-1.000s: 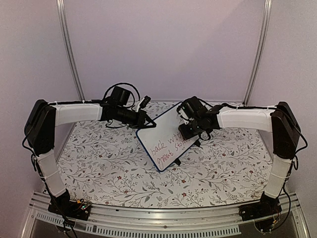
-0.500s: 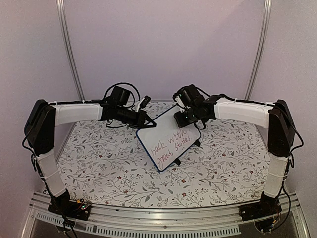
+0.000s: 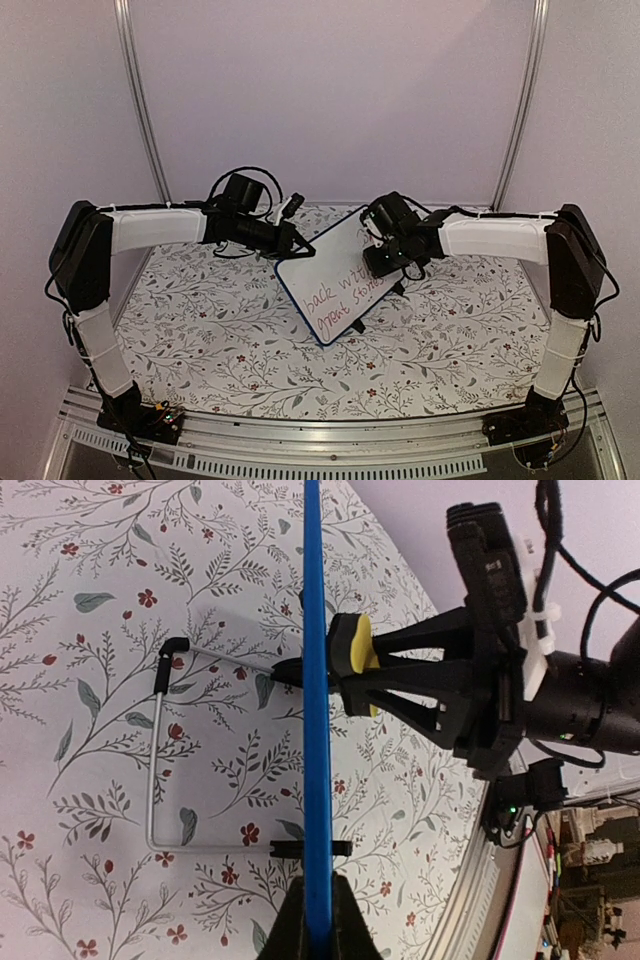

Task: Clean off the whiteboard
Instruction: Erase the whiteboard at the center of the board.

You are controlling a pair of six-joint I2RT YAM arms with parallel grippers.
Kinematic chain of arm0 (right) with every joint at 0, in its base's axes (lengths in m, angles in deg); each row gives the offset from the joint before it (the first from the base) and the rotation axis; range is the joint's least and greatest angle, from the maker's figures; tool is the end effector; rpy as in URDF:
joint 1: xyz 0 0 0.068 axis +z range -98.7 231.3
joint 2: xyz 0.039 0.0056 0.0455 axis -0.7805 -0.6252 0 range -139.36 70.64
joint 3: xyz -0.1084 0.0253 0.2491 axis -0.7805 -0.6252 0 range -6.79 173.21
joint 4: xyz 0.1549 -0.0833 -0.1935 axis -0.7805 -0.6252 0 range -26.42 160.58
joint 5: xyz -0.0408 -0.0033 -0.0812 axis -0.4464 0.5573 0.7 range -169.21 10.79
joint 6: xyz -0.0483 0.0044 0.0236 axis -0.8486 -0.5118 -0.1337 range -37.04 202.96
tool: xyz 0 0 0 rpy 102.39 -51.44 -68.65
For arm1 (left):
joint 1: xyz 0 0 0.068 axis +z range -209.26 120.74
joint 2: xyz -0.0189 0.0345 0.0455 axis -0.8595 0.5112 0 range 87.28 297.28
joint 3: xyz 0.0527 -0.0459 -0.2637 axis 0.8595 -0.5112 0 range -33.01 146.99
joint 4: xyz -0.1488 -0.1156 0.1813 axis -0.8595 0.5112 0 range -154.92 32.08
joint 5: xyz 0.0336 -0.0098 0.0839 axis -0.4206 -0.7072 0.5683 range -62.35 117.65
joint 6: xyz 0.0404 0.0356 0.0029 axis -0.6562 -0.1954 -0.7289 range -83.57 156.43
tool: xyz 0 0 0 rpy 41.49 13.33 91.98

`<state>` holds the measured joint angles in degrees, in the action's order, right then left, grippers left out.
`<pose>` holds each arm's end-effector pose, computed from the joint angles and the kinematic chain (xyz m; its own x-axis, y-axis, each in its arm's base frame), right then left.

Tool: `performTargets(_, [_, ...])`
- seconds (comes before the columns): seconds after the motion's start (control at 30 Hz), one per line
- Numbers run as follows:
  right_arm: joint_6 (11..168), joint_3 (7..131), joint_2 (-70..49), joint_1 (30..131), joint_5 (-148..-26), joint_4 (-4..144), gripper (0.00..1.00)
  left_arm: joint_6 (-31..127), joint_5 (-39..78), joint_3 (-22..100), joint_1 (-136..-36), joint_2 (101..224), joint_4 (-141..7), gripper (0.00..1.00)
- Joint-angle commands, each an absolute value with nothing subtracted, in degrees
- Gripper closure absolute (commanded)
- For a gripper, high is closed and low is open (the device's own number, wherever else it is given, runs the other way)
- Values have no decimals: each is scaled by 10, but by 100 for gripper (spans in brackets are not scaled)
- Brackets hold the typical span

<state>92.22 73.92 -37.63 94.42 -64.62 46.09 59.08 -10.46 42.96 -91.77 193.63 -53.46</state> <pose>0.3086 0.2768 0.2185 -0.6564 -0.4012 -0.6389 -0.4486 0.8884 -0.0971 0.3356 -0.2399 0.2266 -0.8314 0.1706 -0.5289 0.5314 0.5224 -0.6669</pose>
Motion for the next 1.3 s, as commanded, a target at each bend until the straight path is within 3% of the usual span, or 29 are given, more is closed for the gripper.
performTargets(0.0, [940, 693, -356, 943, -651, 452, 82, 551, -104, 431, -933, 1937, -513, 100])
performTargets(0.27, [946, 690, -346, 943, -655, 463, 82, 551, -101, 430, -934, 1939, -513, 100])
performTargets(0.83, [914, 812, -407, 934, -653, 458, 82, 549, -102, 432, -934, 1935, -511, 100])
performTargets(1.27, [931, 733, -372, 933, -654, 448, 82, 550, -104, 432, -934, 1935, -511, 100])
